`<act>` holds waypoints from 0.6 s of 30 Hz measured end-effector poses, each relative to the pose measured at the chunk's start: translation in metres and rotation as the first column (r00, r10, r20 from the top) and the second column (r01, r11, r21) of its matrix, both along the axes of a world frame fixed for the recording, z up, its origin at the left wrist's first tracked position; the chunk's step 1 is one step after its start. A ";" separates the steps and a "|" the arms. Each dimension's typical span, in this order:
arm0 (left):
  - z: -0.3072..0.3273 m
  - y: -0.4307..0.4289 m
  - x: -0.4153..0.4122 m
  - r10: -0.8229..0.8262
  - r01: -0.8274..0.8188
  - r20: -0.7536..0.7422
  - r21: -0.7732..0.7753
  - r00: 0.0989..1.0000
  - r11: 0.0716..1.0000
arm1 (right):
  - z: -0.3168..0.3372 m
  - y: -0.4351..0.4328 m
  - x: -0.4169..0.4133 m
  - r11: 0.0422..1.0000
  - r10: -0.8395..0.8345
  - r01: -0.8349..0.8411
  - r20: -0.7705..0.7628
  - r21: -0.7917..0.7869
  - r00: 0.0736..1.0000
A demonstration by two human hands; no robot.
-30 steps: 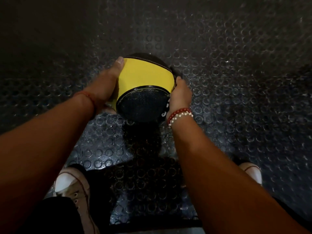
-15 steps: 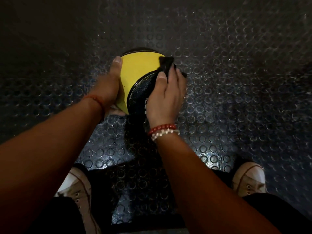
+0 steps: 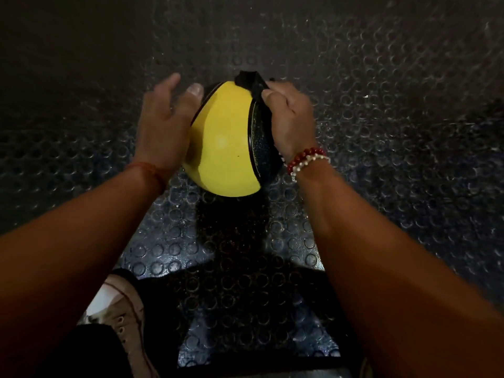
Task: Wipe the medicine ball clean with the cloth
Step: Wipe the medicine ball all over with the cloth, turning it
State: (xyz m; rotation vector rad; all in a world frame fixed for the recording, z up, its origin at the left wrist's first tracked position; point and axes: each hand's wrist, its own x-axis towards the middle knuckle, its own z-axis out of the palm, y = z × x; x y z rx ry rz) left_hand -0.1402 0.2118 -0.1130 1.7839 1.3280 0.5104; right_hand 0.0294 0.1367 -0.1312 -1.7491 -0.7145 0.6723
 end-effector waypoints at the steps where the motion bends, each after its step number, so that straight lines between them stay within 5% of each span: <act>1: 0.004 0.002 0.004 -0.058 0.059 -0.009 0.050 0.998 0.997 | -0.002 0.001 0.001 1.000 0.020 -0.020 -0.009 0.010 1.000; 5: 0.007 0.002 0.012 -0.358 0.389 -0.165 0.239 0.919 0.890 | -0.005 0.004 0.006 0.998 0.057 -0.056 -0.061 0.029 0.996; 9: 0.001 -0.007 0.014 -0.359 0.397 -0.179 0.266 0.916 0.879 | -0.006 0.002 0.010 1.000 0.025 -0.023 -0.135 0.014 0.991; 12: 0.001 -0.014 0.017 -0.356 0.397 -0.181 0.309 0.917 0.864 | -0.011 -0.009 0.011 0.984 -0.160 0.125 -0.317 -0.129 0.935; 15: 0.001 -0.018 0.021 -0.347 0.385 -0.171 0.320 0.922 0.866 | -0.027 -0.033 -0.004 0.904 -0.428 0.295 -0.611 -0.311 0.667; 18: 0.001 -0.017 0.022 -0.328 0.366 -0.165 0.334 0.930 0.869 | -0.025 -0.056 -0.050 0.825 -0.541 0.436 -0.728 -0.360 0.421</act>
